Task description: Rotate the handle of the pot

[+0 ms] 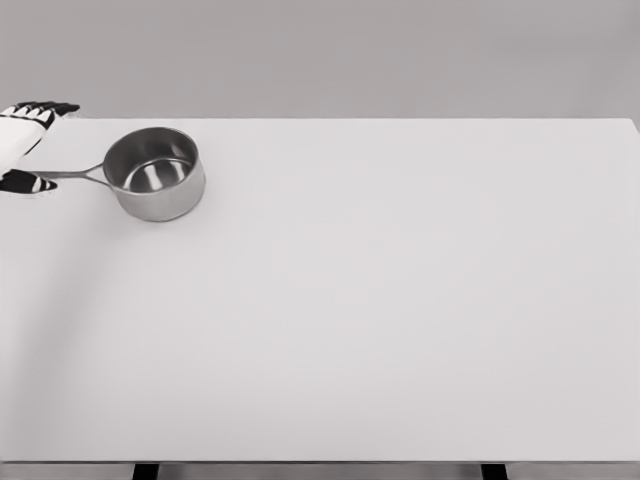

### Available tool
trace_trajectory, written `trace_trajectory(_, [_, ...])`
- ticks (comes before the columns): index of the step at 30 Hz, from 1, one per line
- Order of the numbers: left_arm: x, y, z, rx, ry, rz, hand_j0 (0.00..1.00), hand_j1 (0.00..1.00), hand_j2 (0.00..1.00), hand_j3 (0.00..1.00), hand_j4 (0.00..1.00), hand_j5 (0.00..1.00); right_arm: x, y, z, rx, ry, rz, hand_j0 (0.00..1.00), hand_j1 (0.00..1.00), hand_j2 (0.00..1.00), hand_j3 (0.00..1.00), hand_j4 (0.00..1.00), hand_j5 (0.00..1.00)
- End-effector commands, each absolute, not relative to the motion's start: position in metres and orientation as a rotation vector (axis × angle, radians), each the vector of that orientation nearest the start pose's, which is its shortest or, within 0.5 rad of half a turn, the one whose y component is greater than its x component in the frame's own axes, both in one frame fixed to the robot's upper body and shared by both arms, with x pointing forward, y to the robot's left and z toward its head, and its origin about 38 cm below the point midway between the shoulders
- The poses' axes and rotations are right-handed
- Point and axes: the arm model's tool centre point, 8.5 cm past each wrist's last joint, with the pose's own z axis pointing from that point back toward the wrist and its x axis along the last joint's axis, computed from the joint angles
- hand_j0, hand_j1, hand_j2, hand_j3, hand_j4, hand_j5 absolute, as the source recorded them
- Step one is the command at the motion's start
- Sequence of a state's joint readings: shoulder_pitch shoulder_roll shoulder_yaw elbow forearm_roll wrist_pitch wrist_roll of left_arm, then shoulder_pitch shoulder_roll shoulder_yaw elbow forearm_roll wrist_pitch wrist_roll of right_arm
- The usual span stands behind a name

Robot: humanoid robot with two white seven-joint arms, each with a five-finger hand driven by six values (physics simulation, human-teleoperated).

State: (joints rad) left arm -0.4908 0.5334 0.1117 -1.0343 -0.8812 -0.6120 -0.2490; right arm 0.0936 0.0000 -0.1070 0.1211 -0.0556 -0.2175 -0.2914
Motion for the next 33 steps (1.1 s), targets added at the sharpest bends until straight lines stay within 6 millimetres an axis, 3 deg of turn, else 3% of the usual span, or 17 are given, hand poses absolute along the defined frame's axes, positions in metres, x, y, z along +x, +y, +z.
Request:
trace_trajectory(1, [0.464, 0.455, 0.174, 0.904, -1.377, -1.355, 1.00, 1.00, 1.00, 1.00, 1.00, 1.00, -0.083, -0.294, -0.247, -0.400, 0.014, -0.163, 1.00, 1.00, 1.00, 1.00, 1.00, 1.00])
trace_trajectory(16, [0.480, 0.450, 0.203, 0.974, -1.403, -1.369, 1.00, 1.00, 1.00, 1.00, 1.00, 1.00, -0.083, -0.294, -0.247, -0.400, 0.014, -0.161, 1.00, 1.00, 1.00, 1.00, 1.00, 1.00])
trace_trajectory(26, [0.483, 0.455, 0.200, 0.962, -1.389, -1.354, 1.00, 1.00, 1.00, 1.00, 1.00, 1.00, -0.083, -0.294, -0.247, -0.400, 0.014, -0.163, 1.00, 1.00, 1.00, 1.00, 1.00, 1.00])
trace_trajectory(33, [0.488, 0.446, 0.201, 0.966, -1.392, -1.371, 1.00, 1.00, 1.00, 1.00, 1.00, 1.00, -0.083, -0.294, -0.247, -0.400, 0.014, -0.163, 1.00, 1.00, 1.00, 1.00, 1.00, 1.00])
